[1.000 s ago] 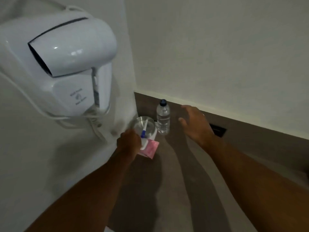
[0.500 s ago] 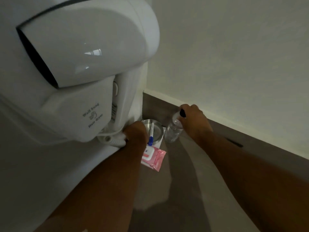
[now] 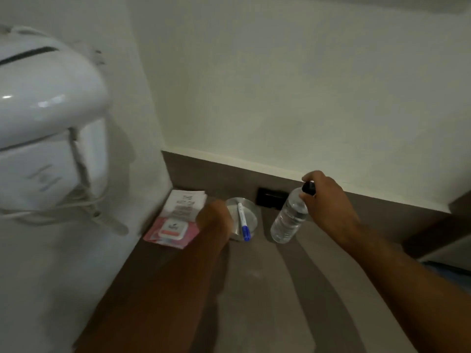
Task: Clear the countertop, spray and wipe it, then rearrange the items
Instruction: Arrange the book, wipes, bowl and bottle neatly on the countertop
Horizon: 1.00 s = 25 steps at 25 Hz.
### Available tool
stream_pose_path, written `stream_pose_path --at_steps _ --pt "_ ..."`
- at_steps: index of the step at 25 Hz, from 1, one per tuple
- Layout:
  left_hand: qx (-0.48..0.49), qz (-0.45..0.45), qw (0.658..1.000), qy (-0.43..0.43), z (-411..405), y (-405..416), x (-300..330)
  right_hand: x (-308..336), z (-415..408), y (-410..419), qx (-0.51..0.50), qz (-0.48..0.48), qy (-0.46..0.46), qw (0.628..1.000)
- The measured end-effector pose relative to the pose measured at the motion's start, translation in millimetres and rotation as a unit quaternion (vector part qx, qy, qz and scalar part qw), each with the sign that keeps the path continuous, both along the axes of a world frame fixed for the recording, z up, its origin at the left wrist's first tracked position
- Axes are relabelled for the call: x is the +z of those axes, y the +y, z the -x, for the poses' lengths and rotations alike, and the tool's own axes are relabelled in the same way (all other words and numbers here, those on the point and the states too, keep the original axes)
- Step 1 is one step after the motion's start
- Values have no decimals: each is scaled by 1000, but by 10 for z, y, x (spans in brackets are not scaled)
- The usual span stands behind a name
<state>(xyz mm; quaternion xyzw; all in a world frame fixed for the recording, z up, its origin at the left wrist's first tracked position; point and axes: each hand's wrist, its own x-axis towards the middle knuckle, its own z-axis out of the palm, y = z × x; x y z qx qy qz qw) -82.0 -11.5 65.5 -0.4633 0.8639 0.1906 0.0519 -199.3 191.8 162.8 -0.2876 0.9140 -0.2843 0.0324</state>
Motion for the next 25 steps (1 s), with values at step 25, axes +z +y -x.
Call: stream_pose_path --at_steps 25 --pt "-56 -207 972 92 1698 2899 -775 -172 1121 2162 -108 -214 111 964"
